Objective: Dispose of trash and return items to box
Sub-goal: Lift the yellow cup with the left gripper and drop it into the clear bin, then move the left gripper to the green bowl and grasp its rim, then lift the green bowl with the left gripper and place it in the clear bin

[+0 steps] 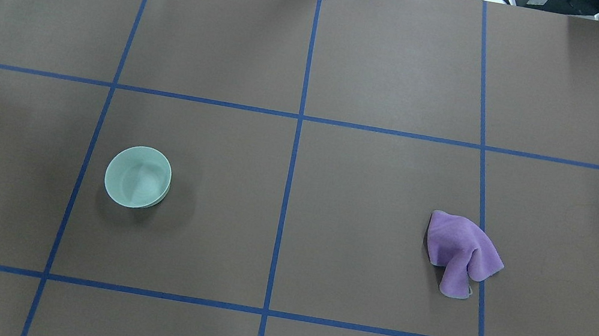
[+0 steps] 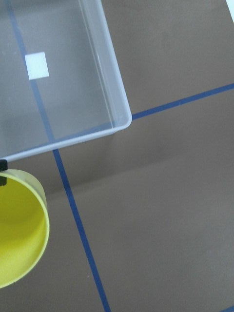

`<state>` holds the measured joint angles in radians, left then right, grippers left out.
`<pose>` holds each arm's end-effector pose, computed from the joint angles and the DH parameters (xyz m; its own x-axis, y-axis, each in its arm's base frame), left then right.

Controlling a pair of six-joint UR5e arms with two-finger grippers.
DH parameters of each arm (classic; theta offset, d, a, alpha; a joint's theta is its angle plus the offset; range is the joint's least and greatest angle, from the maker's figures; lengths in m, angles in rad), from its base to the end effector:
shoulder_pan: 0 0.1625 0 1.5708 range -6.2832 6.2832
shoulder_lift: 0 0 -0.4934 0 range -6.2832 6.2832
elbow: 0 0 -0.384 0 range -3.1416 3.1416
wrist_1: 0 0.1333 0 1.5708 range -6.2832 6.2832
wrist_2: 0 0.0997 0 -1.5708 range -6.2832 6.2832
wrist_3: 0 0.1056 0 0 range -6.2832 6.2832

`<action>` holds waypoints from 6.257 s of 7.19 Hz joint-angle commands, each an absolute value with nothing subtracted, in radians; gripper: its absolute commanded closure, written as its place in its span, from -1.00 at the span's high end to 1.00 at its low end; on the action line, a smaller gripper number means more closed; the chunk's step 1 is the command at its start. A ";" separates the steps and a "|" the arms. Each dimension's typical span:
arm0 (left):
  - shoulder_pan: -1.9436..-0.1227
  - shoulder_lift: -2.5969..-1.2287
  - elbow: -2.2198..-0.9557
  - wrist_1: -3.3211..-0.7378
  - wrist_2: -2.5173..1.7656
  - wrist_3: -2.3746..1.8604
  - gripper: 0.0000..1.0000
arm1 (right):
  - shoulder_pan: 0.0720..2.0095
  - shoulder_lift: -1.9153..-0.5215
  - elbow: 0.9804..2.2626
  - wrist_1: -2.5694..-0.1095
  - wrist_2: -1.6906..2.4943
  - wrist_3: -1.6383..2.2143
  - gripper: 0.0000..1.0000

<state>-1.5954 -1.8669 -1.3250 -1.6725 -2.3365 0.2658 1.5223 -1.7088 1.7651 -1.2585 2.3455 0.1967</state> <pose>-0.0758 -0.6359 0.6753 0.7042 0.3437 -0.6212 -0.1665 0.9306 0.3261 0.0382 -0.4381 0.6641 0.6969 -0.0988 0.7104 -0.0928 0.9697 0.2258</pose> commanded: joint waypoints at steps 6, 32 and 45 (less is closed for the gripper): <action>-1.491 -1.795 -1.061 -2.129 -2.250 0.137 -1.00 | 1.509 -1.709 1.766 -1.256 2.327 0.196 1.00; -0.555 -1.772 -1.823 -1.965 -1.888 -1.109 -0.57 | 1.506 -1.709 1.755 -1.258 2.327 0.196 1.00; -1.541 -1.708 -1.507 -1.751 -2.367 0.040 -1.00 | 1.502 -1.698 1.767 -1.256 2.335 0.218 1.00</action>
<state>-1.4018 -1.6693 -1.6046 -1.8438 -2.3438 -0.1775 1.5037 -1.7008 1.7651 -1.2576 2.3328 0.2067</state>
